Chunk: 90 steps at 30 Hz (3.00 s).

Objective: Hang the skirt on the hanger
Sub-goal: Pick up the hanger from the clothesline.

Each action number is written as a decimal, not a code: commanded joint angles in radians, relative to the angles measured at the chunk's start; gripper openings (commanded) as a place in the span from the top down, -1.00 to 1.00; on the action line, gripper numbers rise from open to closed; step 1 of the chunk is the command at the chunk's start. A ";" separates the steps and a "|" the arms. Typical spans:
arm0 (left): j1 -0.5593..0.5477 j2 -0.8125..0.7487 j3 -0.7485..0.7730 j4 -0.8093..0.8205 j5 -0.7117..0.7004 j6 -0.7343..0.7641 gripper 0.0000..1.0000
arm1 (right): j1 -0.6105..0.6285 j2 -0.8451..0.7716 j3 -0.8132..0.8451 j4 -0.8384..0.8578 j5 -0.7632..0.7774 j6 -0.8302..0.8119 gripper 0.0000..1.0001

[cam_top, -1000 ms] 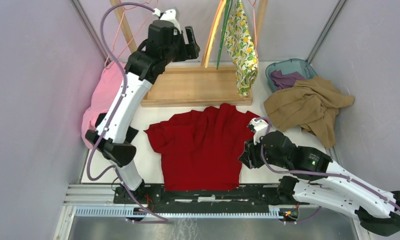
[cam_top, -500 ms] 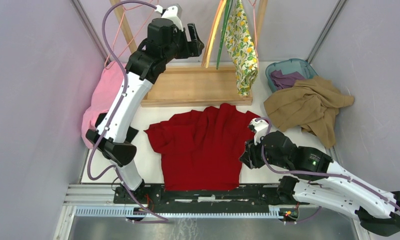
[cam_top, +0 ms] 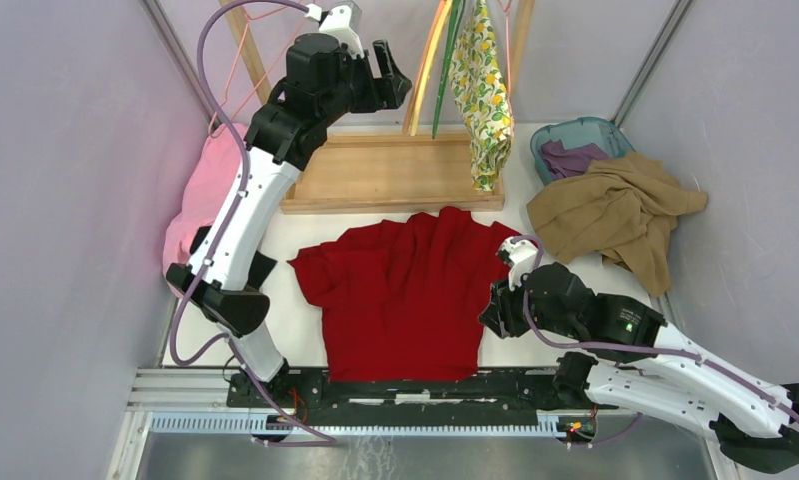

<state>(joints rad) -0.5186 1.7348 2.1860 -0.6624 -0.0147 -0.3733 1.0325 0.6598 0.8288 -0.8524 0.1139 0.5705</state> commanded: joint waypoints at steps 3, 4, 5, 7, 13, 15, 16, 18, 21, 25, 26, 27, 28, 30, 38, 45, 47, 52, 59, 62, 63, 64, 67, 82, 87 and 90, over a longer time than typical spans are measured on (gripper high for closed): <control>-0.002 0.016 0.038 0.066 0.043 0.039 -0.65 | 0.004 -0.015 -0.003 0.025 0.007 -0.011 0.19; -0.003 0.021 0.040 0.070 0.048 0.038 -0.65 | 0.004 -0.017 -0.004 0.024 0.006 -0.011 0.19; -0.003 0.024 0.042 0.076 0.053 0.037 -0.65 | 0.005 -0.018 -0.006 0.024 0.006 -0.011 0.19; -0.008 0.031 0.047 0.082 0.055 0.039 -0.65 | 0.004 -0.020 -0.011 0.023 0.008 -0.011 0.19; -0.017 0.072 0.090 0.077 0.052 0.050 -0.65 | 0.004 -0.019 -0.011 0.027 0.007 -0.011 0.19; -0.027 0.080 0.091 0.083 0.049 0.056 -0.65 | 0.004 -0.016 -0.013 0.026 0.009 -0.012 0.19; -0.032 0.085 0.091 0.085 0.046 0.059 -0.65 | 0.005 -0.014 -0.013 0.027 0.008 -0.013 0.19; -0.042 0.090 0.093 0.087 0.042 0.064 -0.65 | 0.003 -0.011 -0.013 0.029 0.007 -0.014 0.19; -0.062 0.096 0.092 0.090 0.019 0.079 -0.65 | 0.004 -0.012 -0.017 0.032 0.005 -0.015 0.19; -0.092 0.110 0.114 0.089 -0.022 0.103 -0.65 | 0.004 -0.011 -0.021 0.030 0.004 -0.017 0.19; -0.103 0.116 0.124 0.088 -0.038 0.111 -0.65 | 0.004 -0.011 -0.021 0.031 0.004 -0.017 0.19; -0.110 0.124 0.136 0.087 -0.050 0.119 -0.65 | 0.004 -0.011 -0.021 0.030 0.002 -0.017 0.19; -0.114 0.131 0.150 0.083 -0.058 0.124 -0.65 | 0.004 -0.011 -0.022 0.030 0.000 -0.018 0.19; -0.131 0.148 0.186 0.077 -0.088 0.139 -0.65 | 0.003 -0.012 -0.023 0.028 0.001 -0.018 0.19; -0.148 0.188 0.226 0.105 -0.159 0.169 -0.65 | 0.005 -0.017 -0.026 0.019 -0.005 -0.020 0.19; -0.147 0.221 0.244 0.126 -0.218 0.171 -0.62 | 0.004 -0.010 -0.027 0.021 -0.013 -0.024 0.19; -0.147 0.225 0.244 0.135 -0.240 0.169 -0.57 | 0.004 -0.008 -0.028 0.024 -0.015 -0.025 0.19; -0.148 0.225 0.244 0.159 -0.300 0.162 -0.35 | 0.004 0.002 -0.027 0.027 -0.021 -0.030 0.19; -0.147 0.225 0.248 0.190 -0.383 0.167 0.13 | 0.004 0.008 -0.020 0.024 -0.021 -0.035 0.19; -0.147 0.227 0.251 0.189 -0.419 0.168 0.24 | 0.004 0.011 -0.015 0.022 -0.020 -0.037 0.19; -0.147 0.225 0.252 0.185 -0.442 0.168 0.27 | 0.004 0.011 -0.013 0.022 -0.022 -0.037 0.19; -0.147 0.223 0.252 0.180 -0.467 0.166 0.31 | 0.004 0.011 -0.013 0.021 -0.021 -0.039 0.19; -0.141 0.205 0.244 0.164 -0.527 0.165 0.41 | 0.003 0.009 -0.014 0.019 -0.022 -0.039 0.19; -0.067 0.039 0.059 0.245 -0.595 0.231 0.48 | 0.004 -0.012 -0.019 0.019 -0.027 -0.032 0.19; -0.060 0.019 0.041 0.228 -0.590 0.295 0.48 | 0.003 -0.003 -0.021 0.024 -0.031 -0.034 0.19; -0.059 0.013 0.023 0.219 -0.467 0.347 0.45 | 0.003 0.000 -0.022 0.026 -0.033 -0.034 0.19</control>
<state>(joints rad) -0.5812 1.7985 2.2280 -0.4995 -0.5686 -0.1474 1.0325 0.6609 0.8028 -0.8532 0.0856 0.5442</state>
